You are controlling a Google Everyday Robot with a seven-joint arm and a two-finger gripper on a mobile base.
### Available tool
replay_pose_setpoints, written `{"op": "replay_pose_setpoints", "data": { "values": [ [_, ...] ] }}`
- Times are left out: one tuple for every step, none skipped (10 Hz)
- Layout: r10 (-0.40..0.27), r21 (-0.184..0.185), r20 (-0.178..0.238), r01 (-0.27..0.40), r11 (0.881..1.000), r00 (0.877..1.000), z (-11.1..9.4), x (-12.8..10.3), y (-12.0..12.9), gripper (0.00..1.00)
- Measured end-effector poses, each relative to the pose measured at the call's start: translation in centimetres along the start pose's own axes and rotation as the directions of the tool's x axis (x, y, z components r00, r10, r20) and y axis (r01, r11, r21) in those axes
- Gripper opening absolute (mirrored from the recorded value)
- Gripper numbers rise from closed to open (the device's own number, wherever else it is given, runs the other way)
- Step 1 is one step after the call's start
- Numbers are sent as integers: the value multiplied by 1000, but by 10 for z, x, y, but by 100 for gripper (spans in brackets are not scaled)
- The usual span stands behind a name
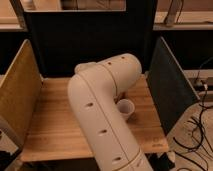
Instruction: Place the pepper on the white sponge
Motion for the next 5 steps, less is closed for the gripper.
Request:
{"op": "replay_pose_setpoints", "data": {
  "values": [
    [11, -2, 5, -11, 1000, 1000, 1, 3, -2, 80],
    [21, -4, 7, -21, 1000, 1000, 5, 6, -4, 80],
    [26, -2, 5, -26, 1000, 1000, 9, 7, -5, 79],
    [30, 6, 4, -30, 1000, 1000, 11, 7, -6, 76],
    [36, 23, 6, -36, 999, 999, 13, 5, -7, 65]
  ]
}}
